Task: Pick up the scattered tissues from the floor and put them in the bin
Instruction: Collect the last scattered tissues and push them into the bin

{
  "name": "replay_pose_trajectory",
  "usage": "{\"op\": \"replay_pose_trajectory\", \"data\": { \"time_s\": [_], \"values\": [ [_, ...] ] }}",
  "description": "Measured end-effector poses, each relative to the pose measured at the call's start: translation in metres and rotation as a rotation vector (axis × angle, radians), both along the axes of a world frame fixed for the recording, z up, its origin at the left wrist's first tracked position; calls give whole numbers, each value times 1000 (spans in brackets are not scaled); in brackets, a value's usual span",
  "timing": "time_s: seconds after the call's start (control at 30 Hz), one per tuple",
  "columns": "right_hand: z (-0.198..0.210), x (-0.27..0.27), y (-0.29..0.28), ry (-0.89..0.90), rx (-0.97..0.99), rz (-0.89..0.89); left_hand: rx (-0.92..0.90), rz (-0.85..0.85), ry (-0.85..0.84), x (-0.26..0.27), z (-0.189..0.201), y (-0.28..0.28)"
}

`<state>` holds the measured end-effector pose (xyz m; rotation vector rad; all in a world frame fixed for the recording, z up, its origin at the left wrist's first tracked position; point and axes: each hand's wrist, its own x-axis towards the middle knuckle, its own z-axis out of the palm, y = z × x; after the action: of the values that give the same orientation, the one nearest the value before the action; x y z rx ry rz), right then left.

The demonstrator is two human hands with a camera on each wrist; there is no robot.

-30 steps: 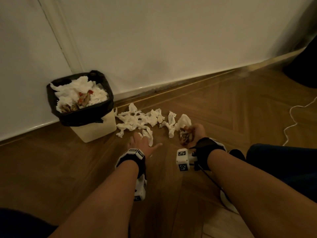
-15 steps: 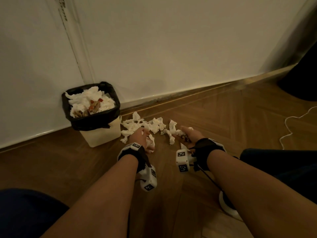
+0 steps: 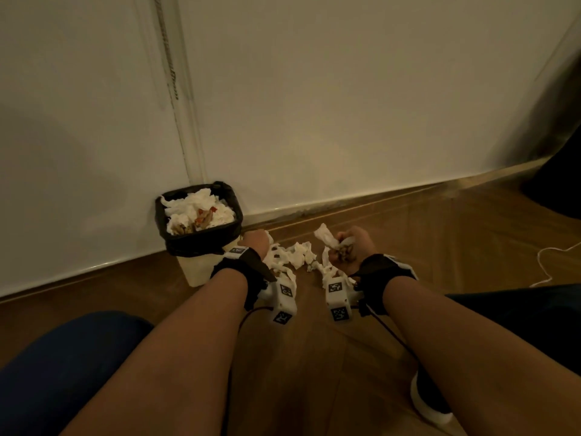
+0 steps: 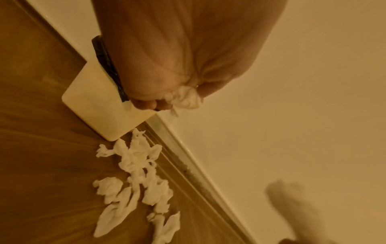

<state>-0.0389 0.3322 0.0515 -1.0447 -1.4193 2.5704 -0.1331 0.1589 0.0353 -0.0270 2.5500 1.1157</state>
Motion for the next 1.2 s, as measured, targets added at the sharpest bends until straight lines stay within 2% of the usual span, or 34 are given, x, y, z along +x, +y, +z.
{"op": "replay_pose_trajectory", "data": {
  "time_s": [0.1, 0.27, 0.4, 0.47, 0.57, 0.7, 0.83, 1.03, 1.2],
  "values": [
    [14, -5, -8, 30, -63, -25, -28, -40, 33, -6, 21, -14],
    [38, -35, -30, -81, 203, 126, -51, 72, 189, -31, 62, -56],
    [58, -71, -52, -54, 407, 261, 9, 97, 316, -57, 78, -96],
    [65, -89, -67, -36, 490, 332, 104, 141, 412, -69, 81, -110],
    [63, -115, -86, 41, 549, 445, 149, 165, 463, -87, 75, -123],
    [52, -149, -104, 43, 819, 492, 193, 190, 507, -113, 66, -121],
    [35, -182, -113, 61, 959, 490, 108, 124, 545, -143, 55, -109],
    [5, -240, -130, 140, 1201, 549, -118, -25, 538, -184, 36, -97],
    [-10, -280, -140, 23, 1520, 773, -405, -66, 577, -203, 17, -93]
  ]
}}
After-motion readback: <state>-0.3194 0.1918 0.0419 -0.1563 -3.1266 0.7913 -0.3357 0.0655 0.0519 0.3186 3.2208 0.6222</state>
